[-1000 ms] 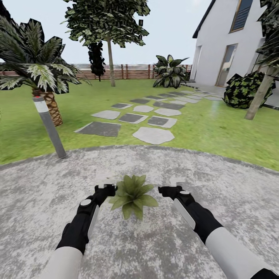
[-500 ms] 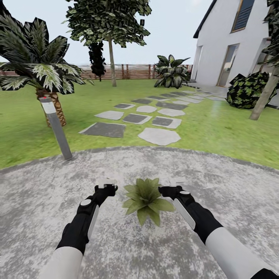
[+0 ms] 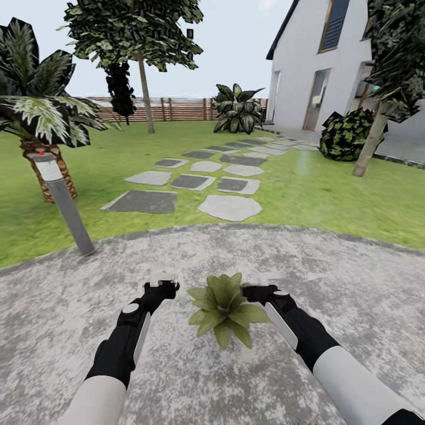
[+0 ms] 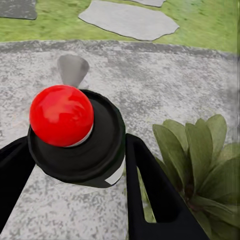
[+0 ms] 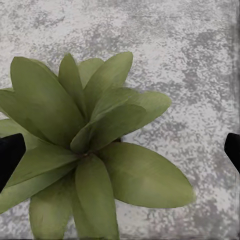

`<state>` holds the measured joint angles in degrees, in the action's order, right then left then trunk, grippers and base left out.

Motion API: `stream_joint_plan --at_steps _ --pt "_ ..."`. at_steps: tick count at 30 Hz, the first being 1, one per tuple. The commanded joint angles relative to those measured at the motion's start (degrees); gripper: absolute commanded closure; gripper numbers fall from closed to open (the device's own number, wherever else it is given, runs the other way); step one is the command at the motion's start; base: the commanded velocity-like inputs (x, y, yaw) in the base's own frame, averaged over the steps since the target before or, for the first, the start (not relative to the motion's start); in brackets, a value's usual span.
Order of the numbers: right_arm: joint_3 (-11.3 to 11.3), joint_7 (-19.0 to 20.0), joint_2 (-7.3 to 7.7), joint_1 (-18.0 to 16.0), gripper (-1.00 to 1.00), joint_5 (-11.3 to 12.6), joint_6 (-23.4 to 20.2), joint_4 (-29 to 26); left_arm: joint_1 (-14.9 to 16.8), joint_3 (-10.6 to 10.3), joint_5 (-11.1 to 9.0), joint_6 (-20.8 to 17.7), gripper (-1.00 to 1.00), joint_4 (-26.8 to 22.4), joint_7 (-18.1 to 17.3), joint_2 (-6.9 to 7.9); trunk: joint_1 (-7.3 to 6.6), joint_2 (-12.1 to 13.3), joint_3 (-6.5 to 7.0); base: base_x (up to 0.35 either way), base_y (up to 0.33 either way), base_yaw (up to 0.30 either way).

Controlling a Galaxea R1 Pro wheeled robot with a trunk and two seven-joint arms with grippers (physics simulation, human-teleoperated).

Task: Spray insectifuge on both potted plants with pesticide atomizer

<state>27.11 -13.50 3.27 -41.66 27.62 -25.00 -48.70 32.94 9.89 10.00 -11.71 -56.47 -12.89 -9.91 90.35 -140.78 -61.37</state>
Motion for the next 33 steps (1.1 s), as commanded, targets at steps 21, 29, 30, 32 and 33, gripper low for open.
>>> stream_joint_plan --at_steps 21,29,30,32,33 --pt "0.29 -0.49 0.15 -0.07 -1.0 0.6 -0.23 -0.08 0.02 0.22 0.63 -4.29 1.0 -0.36 -0.56 -0.09 -2.21 3.99 1.74 0.0 0.004 -0.051" --pt "-0.15 -0.54 0.23 -0.05 -1.0 0.6 -0.31 -5.13 0.06 -0.31 0.65 -7.43 1.0 -3.25 -0.65 -0.09 -3.96 7.19 3.18 0.0 0.0 0.0" --pt "-0.11 -0.51 0.28 -0.06 -1.0 0.6 -0.28 -7.1 0.06 -0.35 0.68 -7.44 1.0 -3.27 -0.65 -0.09 -4.18 7.59 3.35 0.0 0.0 0.0" --pt "0.07 -0.53 0.23 -0.05 -1.0 0.6 -0.25 -8.76 0.05 -0.39 0.65 -7.44 1.0 -3.29 -0.65 -0.09 -4.62 8.4 3.71 0.0 0.0 0.0" --pt "0.18 -0.54 0.2 -0.06 -1.0 0.6 -0.24 -9.21 0.06 -0.42 0.65 -7.44 1.0 -3.26 -0.65 -0.09 -4.84 8.8 3.89 0.0 0.0 0.0"
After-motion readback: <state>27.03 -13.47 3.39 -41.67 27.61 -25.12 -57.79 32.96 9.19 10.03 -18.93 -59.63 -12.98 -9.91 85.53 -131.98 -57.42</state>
